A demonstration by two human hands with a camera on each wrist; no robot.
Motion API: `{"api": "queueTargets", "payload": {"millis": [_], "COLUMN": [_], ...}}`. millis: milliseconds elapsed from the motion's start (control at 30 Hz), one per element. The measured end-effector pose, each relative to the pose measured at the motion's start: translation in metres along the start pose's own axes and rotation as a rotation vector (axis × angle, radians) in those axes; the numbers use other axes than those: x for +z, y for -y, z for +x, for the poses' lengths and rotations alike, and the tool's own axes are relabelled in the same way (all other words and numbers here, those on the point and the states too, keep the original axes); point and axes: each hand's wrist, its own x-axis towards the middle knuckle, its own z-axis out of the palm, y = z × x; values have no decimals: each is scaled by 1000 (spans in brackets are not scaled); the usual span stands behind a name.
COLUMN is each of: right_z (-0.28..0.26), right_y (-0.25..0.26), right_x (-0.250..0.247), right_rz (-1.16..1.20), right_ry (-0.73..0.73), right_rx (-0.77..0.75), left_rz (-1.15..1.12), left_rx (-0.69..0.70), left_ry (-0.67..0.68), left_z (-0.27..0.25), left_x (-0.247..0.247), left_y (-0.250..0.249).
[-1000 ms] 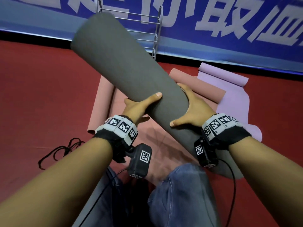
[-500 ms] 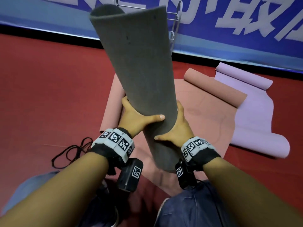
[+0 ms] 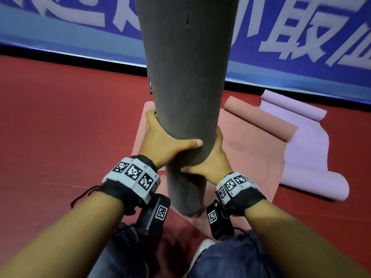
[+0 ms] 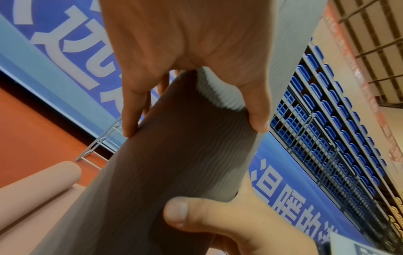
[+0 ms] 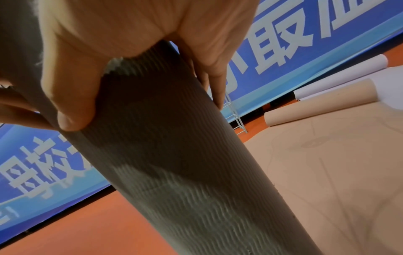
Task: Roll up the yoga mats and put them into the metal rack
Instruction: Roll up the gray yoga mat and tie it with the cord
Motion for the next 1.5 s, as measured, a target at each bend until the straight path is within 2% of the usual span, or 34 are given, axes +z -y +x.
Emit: {"api": "queueTargets", "payload": {"millis": [233, 433, 533, 767, 867, 967, 1100, 1167, 1267, 1333, 1500], "right_z": [-17, -22, -21, -28, -27, -21, -7, 3, 18, 19, -4], "right_y": [-12, -43, -61, -99, -119, -133, -118, -100, -74, -71, -108], "right_x": [10, 5, 2, 10, 22, 26, 6, -10, -33, -38, -18], "right_rz": [81, 57, 63, 31, 49, 61, 104, 163, 196, 166, 128], "right_ry": [-32, 49, 80, 33, 44, 70, 212, 212, 120, 111, 130], "right_rx": [28, 71, 115, 192, 197, 205, 180, 111, -12, -57, 17], "left_rz": [76, 54, 45, 69, 9, -31, -96, -113, -90, -42, 5], "left_rx": [-5, -66, -126, -215, -178, -78, 17, 41, 36, 10, -56], "left_ry": [25, 52, 117, 264, 306, 280, 207, 185, 238, 268, 345], "left_z": [-13, -22, -27, -20, -13, -8, 3, 8, 10, 8, -7], "left_x": [0, 21, 33, 42, 33, 27, 25, 27, 34, 39, 50], "left_y": [0, 30, 51, 79, 75, 67, 57, 53, 55, 66, 112]}}
